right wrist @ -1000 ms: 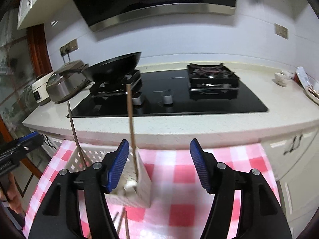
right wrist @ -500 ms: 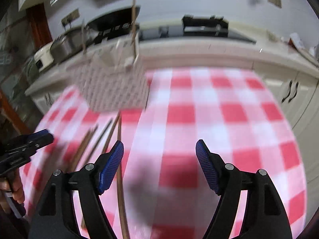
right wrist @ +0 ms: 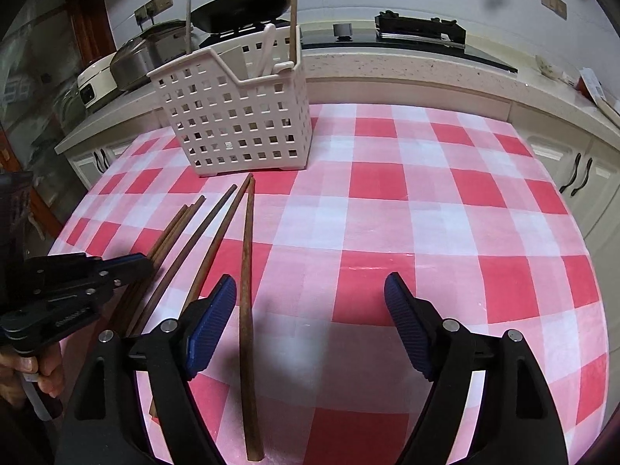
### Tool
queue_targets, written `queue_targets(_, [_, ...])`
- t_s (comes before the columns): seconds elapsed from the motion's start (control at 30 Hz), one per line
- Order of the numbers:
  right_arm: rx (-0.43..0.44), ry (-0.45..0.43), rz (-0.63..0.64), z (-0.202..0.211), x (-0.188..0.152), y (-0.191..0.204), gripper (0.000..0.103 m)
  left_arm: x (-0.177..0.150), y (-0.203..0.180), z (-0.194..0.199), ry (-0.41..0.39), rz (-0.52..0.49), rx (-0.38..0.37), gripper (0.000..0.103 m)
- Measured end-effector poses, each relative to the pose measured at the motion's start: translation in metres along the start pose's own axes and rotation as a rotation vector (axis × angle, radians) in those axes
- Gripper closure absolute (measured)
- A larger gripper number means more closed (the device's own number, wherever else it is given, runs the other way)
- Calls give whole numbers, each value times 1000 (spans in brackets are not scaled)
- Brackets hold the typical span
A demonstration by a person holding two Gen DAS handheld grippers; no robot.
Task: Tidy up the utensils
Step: 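Move both grippers to the chopsticks on the cloth and close on one each, then lift a chopstick upright with the right gripper while the left gripper lifts another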
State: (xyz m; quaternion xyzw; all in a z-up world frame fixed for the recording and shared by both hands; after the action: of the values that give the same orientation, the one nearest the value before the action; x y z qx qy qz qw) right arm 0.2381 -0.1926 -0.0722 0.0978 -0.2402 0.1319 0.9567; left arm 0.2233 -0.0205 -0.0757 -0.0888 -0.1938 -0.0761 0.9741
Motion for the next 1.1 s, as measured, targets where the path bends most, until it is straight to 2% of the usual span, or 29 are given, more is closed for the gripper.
queue_targets(0.13, [-2,-1,12,-1,0,3,29,0,2,-7,18,14,25,94])
queue_targets(0.57, [-35,51,102,-34,17,33,31,7,-7,-12,33,-44,116,94])
queue_targets(0.7, [-49,81,119,-49,24,41,44,7,-8,-13,31,-44,116,95])
queue_targets(0.83, [-60,100,142,-60,31,47,50,7,-7,-13,30,-48,115,95])
queue_targets(0.93, [-53,102,157,-63,35,51,63,8,-7,-13,31,-50,117,95])
queue_targets(1.0, [-42,96,168,-63,37,54,76,9,-6,-13,36,-45,106,95])
queue_targets(1.1, [-35,93,178,-64,38,57,88,9,-4,-13,36,-35,89,96])
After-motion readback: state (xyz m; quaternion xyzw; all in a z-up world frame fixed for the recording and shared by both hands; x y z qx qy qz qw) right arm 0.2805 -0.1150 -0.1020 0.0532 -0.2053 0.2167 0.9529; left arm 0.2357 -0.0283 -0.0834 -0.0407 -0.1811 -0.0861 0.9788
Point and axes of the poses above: each gripper's, at about its wrist camera, not at the fingertips, and z roughly against the way its jaws point, y to its left, x to its top, the point moved 4 cm from there along -z, roughly the way its jaws point, and after that the axes turned 14 degrees about y, right-handed, at the moved point
